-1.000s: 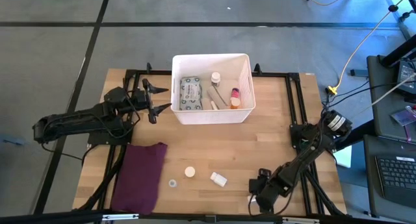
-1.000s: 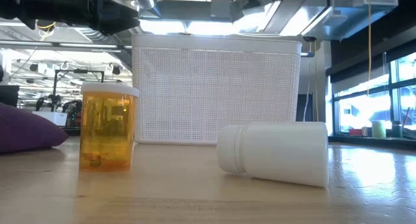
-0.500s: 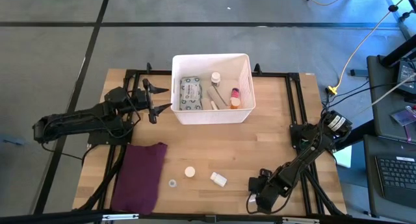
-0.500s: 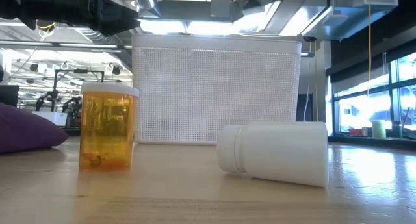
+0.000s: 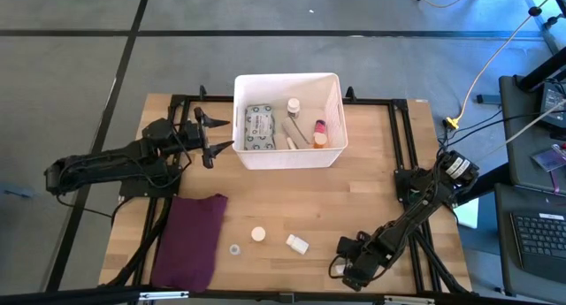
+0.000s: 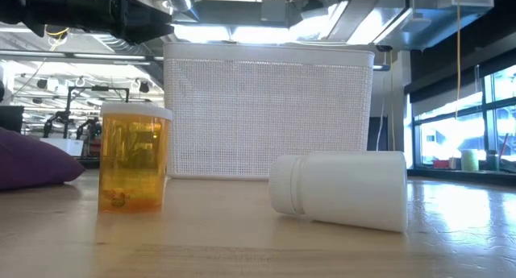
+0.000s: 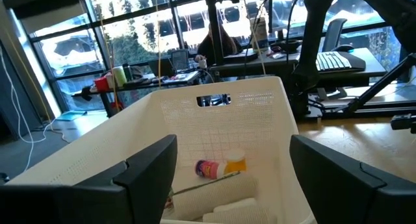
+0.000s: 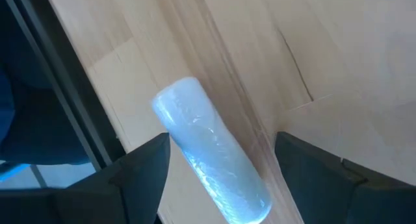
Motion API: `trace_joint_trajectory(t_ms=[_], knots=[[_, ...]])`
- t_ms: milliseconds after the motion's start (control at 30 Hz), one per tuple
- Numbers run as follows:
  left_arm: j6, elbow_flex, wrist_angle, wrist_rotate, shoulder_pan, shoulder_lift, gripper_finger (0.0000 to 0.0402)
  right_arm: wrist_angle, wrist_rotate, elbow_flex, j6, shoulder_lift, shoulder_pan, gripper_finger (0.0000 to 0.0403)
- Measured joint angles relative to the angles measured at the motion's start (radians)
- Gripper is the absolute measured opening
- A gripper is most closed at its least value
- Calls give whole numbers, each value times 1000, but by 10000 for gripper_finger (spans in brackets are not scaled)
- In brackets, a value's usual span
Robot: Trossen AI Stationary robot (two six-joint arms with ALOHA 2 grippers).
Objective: Pick & place medical supplies in basket/bin
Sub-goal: Put the white rolled gauze into the white bin
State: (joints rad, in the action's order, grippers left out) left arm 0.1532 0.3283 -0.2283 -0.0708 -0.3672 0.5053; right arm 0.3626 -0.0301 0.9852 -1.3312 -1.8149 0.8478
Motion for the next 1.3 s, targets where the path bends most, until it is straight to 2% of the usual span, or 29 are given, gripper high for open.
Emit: trace_joint_trajectory(t_ms=[267,567,700,833,1000,1167,1233,1300], knots=[[0,0,0,0,0,0,290,3,-2,0,-9,0,0,282],[0,0,0,1,0,0,290,31,5,1,209,-2,0,282],[0,0,0,2,0,0,290,44,5,1,240,-2,0,277],[0,0,0,2,0,0,290,47,4,0,278,-2,-2,242],[0,0,0,2,0,0,290,60,-3,-1,341,-3,-3,172],[0,0,0,2,0,0,290,69,-14,0,322,-2,-19,109],[1,0,0,3,0,0,290,75,-55,12,316,-4,-40,86],[17,0,0,3,0,0,290,66,-150,35,357,-10,-73,68]])
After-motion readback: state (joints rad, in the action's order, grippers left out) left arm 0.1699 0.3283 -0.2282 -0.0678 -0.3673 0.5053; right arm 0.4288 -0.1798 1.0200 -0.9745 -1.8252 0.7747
